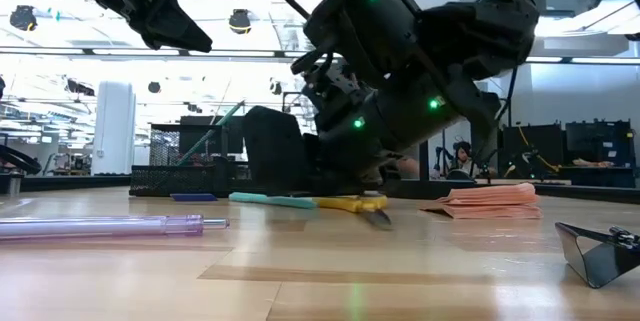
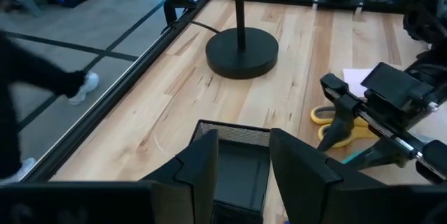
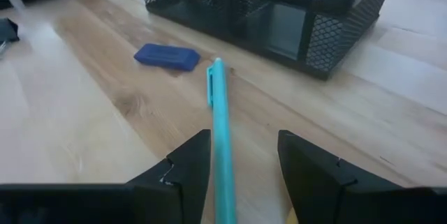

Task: Pick and place office supplies into organizer
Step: Put the blue pen into the black desk organizer

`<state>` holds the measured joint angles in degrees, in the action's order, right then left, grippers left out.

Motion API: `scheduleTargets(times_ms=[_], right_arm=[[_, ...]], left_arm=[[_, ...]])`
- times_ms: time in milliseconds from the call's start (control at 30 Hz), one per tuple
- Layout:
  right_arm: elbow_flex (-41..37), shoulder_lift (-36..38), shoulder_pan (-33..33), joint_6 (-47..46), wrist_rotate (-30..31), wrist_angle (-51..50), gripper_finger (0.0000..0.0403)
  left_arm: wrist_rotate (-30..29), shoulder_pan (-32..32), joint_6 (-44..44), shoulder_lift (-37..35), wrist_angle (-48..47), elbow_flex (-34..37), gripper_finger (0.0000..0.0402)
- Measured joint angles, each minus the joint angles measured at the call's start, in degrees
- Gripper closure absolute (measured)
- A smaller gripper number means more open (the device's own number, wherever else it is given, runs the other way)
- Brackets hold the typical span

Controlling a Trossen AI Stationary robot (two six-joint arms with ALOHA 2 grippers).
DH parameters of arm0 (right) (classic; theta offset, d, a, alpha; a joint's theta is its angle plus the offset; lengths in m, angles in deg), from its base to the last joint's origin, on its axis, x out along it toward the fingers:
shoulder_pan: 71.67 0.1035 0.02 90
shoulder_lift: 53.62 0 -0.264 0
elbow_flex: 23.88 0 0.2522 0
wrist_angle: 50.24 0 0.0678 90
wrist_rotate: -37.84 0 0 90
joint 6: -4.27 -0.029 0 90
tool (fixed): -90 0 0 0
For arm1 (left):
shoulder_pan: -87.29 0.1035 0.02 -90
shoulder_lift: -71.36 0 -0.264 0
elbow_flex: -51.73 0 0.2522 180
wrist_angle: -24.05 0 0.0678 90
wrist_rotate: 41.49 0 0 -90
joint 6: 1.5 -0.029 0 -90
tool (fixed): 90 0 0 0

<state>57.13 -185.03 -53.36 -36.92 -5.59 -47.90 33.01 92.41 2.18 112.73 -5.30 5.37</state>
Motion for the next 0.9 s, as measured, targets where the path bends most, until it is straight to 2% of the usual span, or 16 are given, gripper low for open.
scheduleTargets(times_ms=[233,400,467,600,733,900], right_arm=[[0.9,-0.3,3.2,8.3,-0.3,-1.7,0.024],[1.0,-0.3,5.0,8.9,-0.5,-2.5,0.0239],[1.0,-0.3,5.5,10.6,1.1,-2.7,0.024],[1.8,-0.2,4.8,11.7,1.2,-3.6,0.024],[2.7,-0.2,1.6,11.3,-5.1,-3.4,0.0252],[2.9,0.2,-2.5,10.2,-13.9,-1.5,0.0288]], left_arm=[[-0.2,0.0,0.2,0.0,0.0,0.0,0.0276],[-0.2,0.0,1.3,0.0,0.0,0.0,0.0276],[-0.2,0.0,1.6,0.0,0.0,0.0,0.0276],[-0.3,0.0,1.6,0.0,0.0,0.0,0.0276],[-0.9,0.0,1.7,0.0,0.0,0.0,0.0276],[-1.0,0.0,2.2,0.0,0.0,0.0,0.0276]])
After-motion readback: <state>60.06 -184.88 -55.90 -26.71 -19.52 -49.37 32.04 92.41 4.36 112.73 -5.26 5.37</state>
